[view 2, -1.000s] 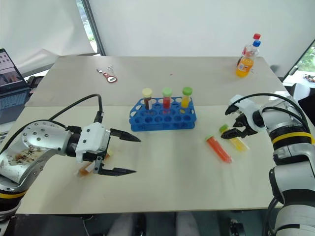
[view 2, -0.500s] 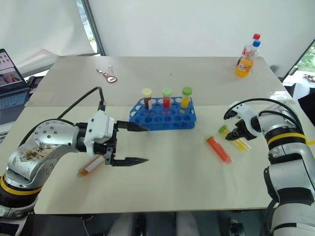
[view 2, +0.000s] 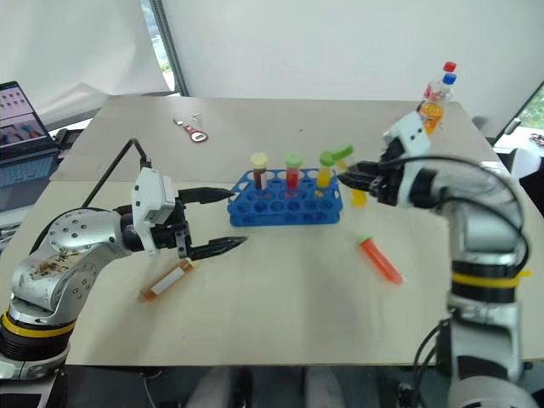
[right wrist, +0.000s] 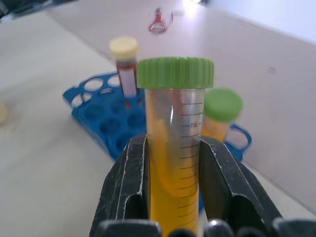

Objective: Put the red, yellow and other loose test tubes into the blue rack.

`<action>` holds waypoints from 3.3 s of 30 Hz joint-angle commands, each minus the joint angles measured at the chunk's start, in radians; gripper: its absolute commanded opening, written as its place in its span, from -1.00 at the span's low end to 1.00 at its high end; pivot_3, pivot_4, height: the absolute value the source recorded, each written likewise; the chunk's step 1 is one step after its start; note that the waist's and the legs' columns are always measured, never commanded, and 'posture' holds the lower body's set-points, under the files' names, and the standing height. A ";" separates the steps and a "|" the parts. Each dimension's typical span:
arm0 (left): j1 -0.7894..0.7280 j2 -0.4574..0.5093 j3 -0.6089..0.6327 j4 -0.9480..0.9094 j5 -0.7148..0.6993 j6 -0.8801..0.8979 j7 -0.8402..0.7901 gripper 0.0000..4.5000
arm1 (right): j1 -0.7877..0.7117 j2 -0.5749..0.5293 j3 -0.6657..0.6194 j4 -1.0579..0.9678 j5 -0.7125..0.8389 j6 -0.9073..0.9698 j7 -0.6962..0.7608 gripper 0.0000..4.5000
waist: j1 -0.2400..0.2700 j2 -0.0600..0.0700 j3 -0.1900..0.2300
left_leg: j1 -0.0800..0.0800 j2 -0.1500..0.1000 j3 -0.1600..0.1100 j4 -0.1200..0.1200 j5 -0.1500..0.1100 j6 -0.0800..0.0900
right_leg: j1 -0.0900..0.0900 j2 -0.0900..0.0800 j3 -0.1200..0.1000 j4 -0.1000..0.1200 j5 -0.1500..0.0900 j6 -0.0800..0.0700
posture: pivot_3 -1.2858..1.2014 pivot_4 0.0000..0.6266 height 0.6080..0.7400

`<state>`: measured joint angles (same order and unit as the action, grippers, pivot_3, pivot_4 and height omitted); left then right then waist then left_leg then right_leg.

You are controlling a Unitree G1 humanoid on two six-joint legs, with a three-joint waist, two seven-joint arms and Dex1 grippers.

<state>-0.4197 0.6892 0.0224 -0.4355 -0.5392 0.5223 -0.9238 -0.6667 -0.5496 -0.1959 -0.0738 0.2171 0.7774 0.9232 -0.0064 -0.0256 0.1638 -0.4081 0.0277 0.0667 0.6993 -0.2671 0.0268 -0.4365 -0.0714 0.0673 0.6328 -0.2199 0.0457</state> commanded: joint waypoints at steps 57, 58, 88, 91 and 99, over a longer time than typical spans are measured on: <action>-0.057 -0.103 -0.062 0.023 0.025 0.024 0.097 1.00 | 0.236 0.303 0.119 0.058 0.007 -0.533 -0.524 0.98 | -0.037 0.000 -0.001 | 0.002 -0.003 -0.003 -0.003 0.000 -0.001 | 0.001 -0.002 0.000 -0.001 0.001 0.001 | 0.03 -0.52 0.89; -0.058 -0.104 -0.063 0.024 0.026 0.023 0.096 1.00 | 0.234 0.304 0.124 0.049 0.010 -0.523 -0.521 0.98 | -0.037 0.000 -0.001 | 0.002 -0.003 -0.003 -0.003 0.000 -0.001 | 0.001 -0.002 0.000 -0.001 0.001 0.001 | 0.03 -0.52 0.89; 0.051 0.231 -0.114 -0.151 0.038 -0.049 -0.255 1.00 | -0.164 -0.463 0.614 0.139 0.045 0.405 0.054 0.98 | -0.005 -0.001 0.000 | -0.002 -0.006 -0.002 -0.002 0.000 0.001 | -0.001 -0.004 0.000 -0.004 0.000 0.002 | 0.03 -0.52 0.89; 0.059 0.227 -0.114 -0.168 0.037 -0.041 -0.243 1.00 | -0.181 -0.445 0.646 0.176 0.034 0.411 0.083 0.88 | -0.006 -0.001 0.000 | -0.003 -0.005 -0.002 -0.001 -0.001 0.002 | -0.001 -0.004 0.000 -0.004 0.000 0.003 | 0.03 -0.52 0.89; 0.057 0.215 -0.121 -0.167 0.042 -0.035 -0.215 1.00 | -0.177 -0.443 0.668 0.174 0.009 0.397 0.130 -0.29 | -0.006 -0.001 0.000 | -0.003 -0.005 -0.003 0.000 -0.001 0.002 | -0.002 -0.004 0.000 -0.003 0.000 0.003 | 0.03 -0.52 0.89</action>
<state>-0.3543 0.9068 -0.1140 -0.5770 -0.4903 0.4867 -1.1472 -0.8223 -0.9747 0.4769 0.1229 0.2364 1.1835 1.0349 -0.0126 -0.0266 0.1642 -0.4113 0.0223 0.0642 0.6989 -0.2677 0.0285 -0.4381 -0.0756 0.0670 0.6295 -0.2198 0.0483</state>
